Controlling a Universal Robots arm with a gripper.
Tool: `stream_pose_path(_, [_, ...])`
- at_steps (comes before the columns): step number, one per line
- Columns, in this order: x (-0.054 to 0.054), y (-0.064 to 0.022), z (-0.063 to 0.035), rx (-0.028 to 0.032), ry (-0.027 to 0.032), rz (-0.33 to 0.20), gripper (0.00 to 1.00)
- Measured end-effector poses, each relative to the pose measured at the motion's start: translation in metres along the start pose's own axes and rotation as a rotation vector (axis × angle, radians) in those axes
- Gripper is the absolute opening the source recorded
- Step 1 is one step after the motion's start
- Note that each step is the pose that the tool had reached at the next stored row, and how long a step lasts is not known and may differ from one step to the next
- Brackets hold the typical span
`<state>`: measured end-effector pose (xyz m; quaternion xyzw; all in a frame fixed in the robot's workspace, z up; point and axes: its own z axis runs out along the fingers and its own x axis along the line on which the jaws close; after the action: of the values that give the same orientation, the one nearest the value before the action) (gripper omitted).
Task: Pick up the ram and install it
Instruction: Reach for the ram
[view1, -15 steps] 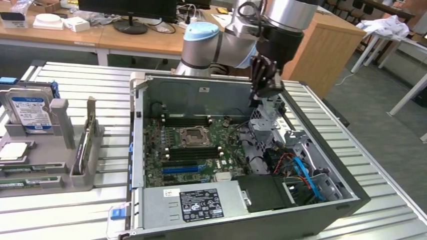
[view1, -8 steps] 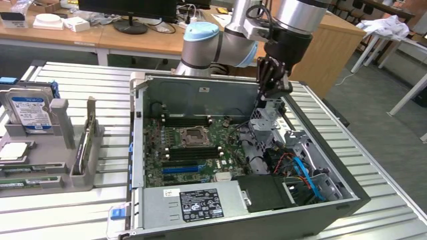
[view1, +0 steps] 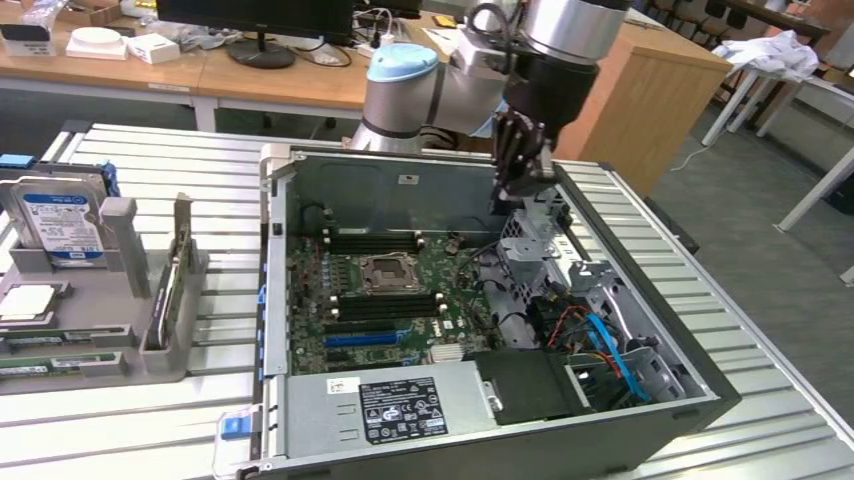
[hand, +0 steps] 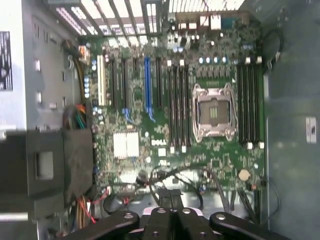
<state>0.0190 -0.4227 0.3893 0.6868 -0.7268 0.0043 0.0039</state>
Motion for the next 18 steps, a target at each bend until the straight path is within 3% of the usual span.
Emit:
stream_pose_path(13, [0.003, 0.0581, 0.0005, 0.0021, -0.0003, 0.000, 0.10])
stream_pose_path(18, [0.003, 0.0619, 0.0007, 0.0021, -0.0001, 0.000, 0.10])
